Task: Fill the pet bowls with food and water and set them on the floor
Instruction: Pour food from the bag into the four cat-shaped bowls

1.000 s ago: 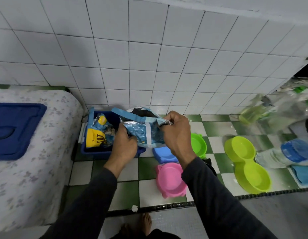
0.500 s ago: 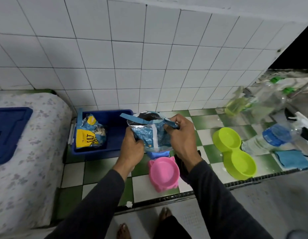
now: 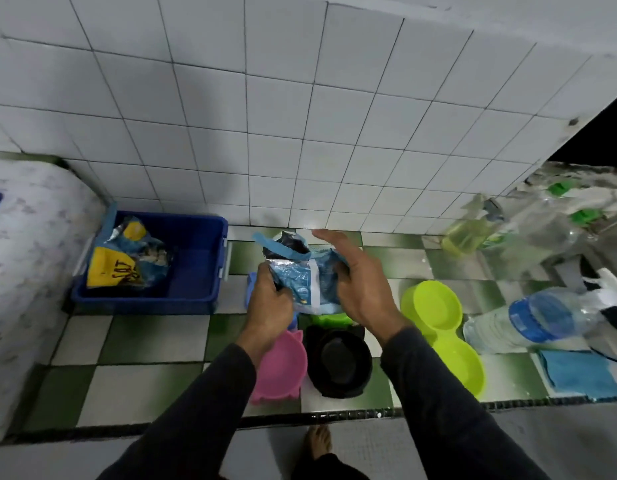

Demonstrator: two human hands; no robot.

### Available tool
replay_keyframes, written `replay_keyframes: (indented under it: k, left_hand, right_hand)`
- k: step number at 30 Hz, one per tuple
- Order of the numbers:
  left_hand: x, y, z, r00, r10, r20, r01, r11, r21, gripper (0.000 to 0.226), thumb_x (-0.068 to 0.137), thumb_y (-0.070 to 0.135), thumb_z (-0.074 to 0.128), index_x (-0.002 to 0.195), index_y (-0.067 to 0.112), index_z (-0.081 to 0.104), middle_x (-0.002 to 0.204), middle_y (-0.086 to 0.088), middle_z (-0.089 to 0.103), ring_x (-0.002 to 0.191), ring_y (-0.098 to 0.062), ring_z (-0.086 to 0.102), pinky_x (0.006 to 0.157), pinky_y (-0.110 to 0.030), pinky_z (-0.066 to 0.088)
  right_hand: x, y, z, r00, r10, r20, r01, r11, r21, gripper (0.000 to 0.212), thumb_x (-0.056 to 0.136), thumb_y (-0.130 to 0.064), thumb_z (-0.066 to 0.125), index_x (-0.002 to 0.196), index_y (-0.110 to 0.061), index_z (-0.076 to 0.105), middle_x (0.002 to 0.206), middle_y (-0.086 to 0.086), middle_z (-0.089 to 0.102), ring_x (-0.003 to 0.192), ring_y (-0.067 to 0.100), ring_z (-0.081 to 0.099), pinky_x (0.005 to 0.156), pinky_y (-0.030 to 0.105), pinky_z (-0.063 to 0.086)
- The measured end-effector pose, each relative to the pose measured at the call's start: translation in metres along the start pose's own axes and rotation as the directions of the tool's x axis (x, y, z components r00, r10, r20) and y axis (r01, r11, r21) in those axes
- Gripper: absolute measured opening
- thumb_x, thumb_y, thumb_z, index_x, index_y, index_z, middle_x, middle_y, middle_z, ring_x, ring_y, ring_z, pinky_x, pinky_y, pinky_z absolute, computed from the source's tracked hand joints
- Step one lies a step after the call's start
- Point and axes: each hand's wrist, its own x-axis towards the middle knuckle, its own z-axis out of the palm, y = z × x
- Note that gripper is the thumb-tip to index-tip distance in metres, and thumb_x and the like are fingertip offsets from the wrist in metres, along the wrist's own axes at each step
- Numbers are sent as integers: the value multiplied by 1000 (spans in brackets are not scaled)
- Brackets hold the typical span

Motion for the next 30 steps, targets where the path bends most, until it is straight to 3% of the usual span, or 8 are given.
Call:
replay_keyframes:
  k: [4, 7, 10, 14, 20, 23, 25, 30]
  left_hand:
    - [6, 1, 33, 1000, -21, -11, 21, 999, -46, 43, 99, -10, 43, 132, 17, 48, 123, -6, 66, 115, -25, 65, 100, -53, 55]
    - [10, -2, 52, 998, -33, -46, 29, 996, -81, 41, 96, -11, 45, 122, 19, 52, 117, -7, 68, 111, -27, 67, 96, -56, 57]
    - [14, -5, 66, 997, -30, -76, 22, 994, -107, 31, 88, -2, 51, 105, 23, 57, 106, -9, 69, 104, -32, 68, 85, -50, 59]
    - [18, -18, 83, 997, -11, -76, -3, 985, -172, 32, 85, -5, 52, 110, 6, 68, 110, -15, 74, 108, -37, 69, 90, -56, 58]
    - [17, -34, 103, 986, -60, -157, 14, 960, -280, 30, 94, -10, 49, 114, 5, 65, 109, -11, 75, 103, -26, 71, 84, -40, 60]
    - [16, -40, 104, 989, -128, -77, 85, 907, -413, 32, 96, -6, 49, 108, 14, 70, 97, 0, 78, 87, -12, 74, 67, -25, 58]
    - [15, -45, 101, 985, -171, -26, 140, 877, -460, 36, 97, -3, 47, 112, 19, 71, 102, 2, 79, 92, -12, 75, 70, -23, 58]
    - [18, -50, 102, 979, -203, 38, 195, 852, -486, 44, 98, -1, 47, 111, 31, 74, 114, 1, 77, 102, -12, 73, 78, -27, 59]
  right_hand:
    - [8, 18, -24, 992, -105, 77, 111, 991, -76, 62, 71, 0, 41, 124, -19, 67, 116, -2, 71, 97, 15, 65, 85, 18, 52]
    - [11, 33, -39, 989, -141, 56, 142, 990, -14, 51, 75, 3, 40, 113, -9, 70, 108, -4, 69, 92, 9, 62, 83, 11, 47]
    - [19, 48, -47, 994, -90, 69, 91, 996, -10, 37, 83, 13, 46, 102, -6, 72, 91, 1, 65, 76, 1, 52, 71, 5, 41]
    - [24, 64, -48, 998, -57, 3, 57, 997, 45, 30, 70, 7, 44, 74, -14, 65, 78, 2, 66, 71, 9, 55, 67, 21, 44]
    - [34, 86, -55, 996, -35, 81, 33, 999, 26, 38, 66, 9, 48, 68, -25, 65, 75, -26, 64, 73, -4, 57, 73, 22, 46]
    - [37, 89, -56, 996, -29, 86, 28, 1000, 12, 34, 66, 11, 50, 67, -19, 66, 72, -22, 64, 72, -8, 57, 69, 10, 42]
    - [39, 90, -55, 996, -32, 86, 33, 999, -2, 35, 67, 15, 51, 67, -15, 68, 72, -15, 65, 72, -8, 57, 69, 8, 41]
    - [39, 83, -45, 994, -50, 102, 60, 994, -96, 34, 72, 12, 50, 73, -17, 66, 79, -3, 69, 75, 16, 60, 71, 31, 50]
